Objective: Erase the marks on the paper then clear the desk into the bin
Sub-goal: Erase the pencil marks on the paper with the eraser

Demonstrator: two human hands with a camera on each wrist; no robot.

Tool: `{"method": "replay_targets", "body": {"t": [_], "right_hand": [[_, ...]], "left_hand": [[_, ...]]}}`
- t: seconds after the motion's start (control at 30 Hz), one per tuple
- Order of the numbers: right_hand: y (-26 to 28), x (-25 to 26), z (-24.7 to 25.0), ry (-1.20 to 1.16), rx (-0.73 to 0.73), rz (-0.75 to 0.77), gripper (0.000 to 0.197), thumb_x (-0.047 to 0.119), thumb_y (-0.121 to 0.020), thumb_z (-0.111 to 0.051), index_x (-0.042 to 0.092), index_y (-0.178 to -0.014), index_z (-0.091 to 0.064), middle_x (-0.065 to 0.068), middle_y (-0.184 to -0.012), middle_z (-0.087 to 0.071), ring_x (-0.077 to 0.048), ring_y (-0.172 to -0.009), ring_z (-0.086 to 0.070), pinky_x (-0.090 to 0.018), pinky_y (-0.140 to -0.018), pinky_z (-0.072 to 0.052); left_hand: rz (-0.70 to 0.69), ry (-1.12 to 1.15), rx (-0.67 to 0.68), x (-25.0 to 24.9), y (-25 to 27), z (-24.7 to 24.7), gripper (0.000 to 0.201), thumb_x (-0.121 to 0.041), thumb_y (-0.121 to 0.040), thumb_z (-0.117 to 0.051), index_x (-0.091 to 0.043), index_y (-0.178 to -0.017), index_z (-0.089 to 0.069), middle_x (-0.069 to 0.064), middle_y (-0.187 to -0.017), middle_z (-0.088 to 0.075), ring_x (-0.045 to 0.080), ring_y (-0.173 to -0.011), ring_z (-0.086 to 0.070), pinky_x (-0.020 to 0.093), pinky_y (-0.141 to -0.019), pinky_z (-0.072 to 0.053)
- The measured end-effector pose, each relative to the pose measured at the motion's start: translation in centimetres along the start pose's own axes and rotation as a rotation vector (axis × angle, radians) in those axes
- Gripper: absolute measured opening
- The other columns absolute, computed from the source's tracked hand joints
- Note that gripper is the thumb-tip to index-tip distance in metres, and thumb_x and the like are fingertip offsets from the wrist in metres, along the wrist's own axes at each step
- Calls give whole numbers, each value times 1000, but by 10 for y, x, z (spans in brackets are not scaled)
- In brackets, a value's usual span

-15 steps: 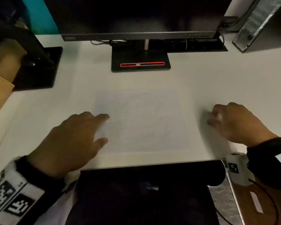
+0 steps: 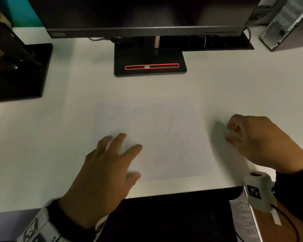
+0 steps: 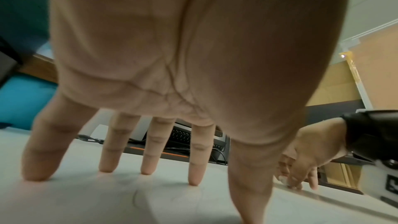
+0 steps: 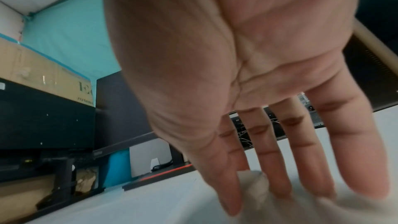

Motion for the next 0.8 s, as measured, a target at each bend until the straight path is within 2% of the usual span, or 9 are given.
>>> {"method": "replay_targets", "body": {"t": [0.07, 0.13, 0.2, 0.3, 0.43, 0.5, 0.57, 0.63, 0.8], "right_hand": [[10, 10, 3, -117, -2, 67, 8, 32, -93, -65, 31, -92, -57, 7, -80, -69, -12, -70, -64, -33, -63, -54], [23, 27, 8, -198, -7, 163, 12, 32, -93, -68, 31, -91, -56, 11, -73, -68, -4, -61, -61, -22, -55, -44], [37, 44, 6, -267, -5, 251, 17, 31, -89, -74, 32, -89, -56, 12, -66, -64, -2, -61, -58, -17, -52, -37], [47, 58, -6, -333, 2, 320, 18, 30, -85, -81, 30, -89, -63, 8, -65, -62, -8, -59, -54, -22, -56, -42], [50, 65, -21, -389, 24, 324, 11, 29, -83, -82, 25, -84, -72, 1, -70, -69, -14, -62, -59, -27, -61, -47], [50, 67, -27, -393, 34, 328, 10, 30, -86, -79, 24, -82, -73, -1, -68, -69, -15, -61, -59, -22, -59, -45], [50, 69, -32, -368, 47, 344, 12, 31, -92, -73, 26, -81, -70, 0, -64, -68, -16, -60, -60, -27, -62, -47], [49, 68, -33, -358, 50, 350, 16, 31, -96, -67, 28, -80, -66, 2, -62, -68, -14, -56, -60, -32, -64, -50], [40, 63, -32, -312, 68, 341, 19, 29, -98, -63, 24, -80, -63, 8, -61, -69, -5, -53, -60, -35, -66, -54]], "left_hand": [[14, 0, 21, -6, 6, -1, 65, -53, -88, -67, -41, -147, -44, 1, -161, -31, 27, -149, -26, 49, -107, -43], [50, 12, 55, -6, 12, -6, 66, -57, -93, -58, -44, -152, -32, -4, -165, -17, 21, -152, -12, 44, -116, -34], [52, 17, 87, -10, 17, -7, 66, -59, -93, -55, -44, -152, -31, -5, -165, -14, 20, -151, -10, 44, -118, -33], [46, 10, 116, -17, 19, 1, 61, -64, -91, -50, -44, -146, -36, -7, -160, -21, 19, -146, -18, 42, -116, -33], [-10, -55, 72, -39, -3, 21, 65, -64, -93, -50, -45, -151, -27, -5, -161, -17, 21, -146, -15, 45, -117, -28], [-52, -34, 143, -49, -14, 11, 75, -67, -90, -54, -49, -154, -20, -4, -164, -10, 22, -149, -9, 47, -118, -26], [-62, -13, 256, -51, -18, -9, 84, -69, -86, -59, -54, -154, -13, -4, -167, 0, 22, -152, 1, 52, -120, -23], [-52, -41, 310, -47, -19, -23, 87, -70, -84, -61, -57, -153, -10, -4, -167, 7, 24, -153, 8, 55, -120, -21], [3, -89, 266, -39, -20, -22, 83, -71, -88, -53, -60, -151, -1, -1, -166, 8, 32, -152, 5, 59, -117, -25]]}}
Point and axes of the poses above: each hand's wrist, its own y-axis away from the middle knuckle, its own z-axis out of the back of the hand, x = y × z, the point moved 10 cm from there along -y, towards the middle knuckle
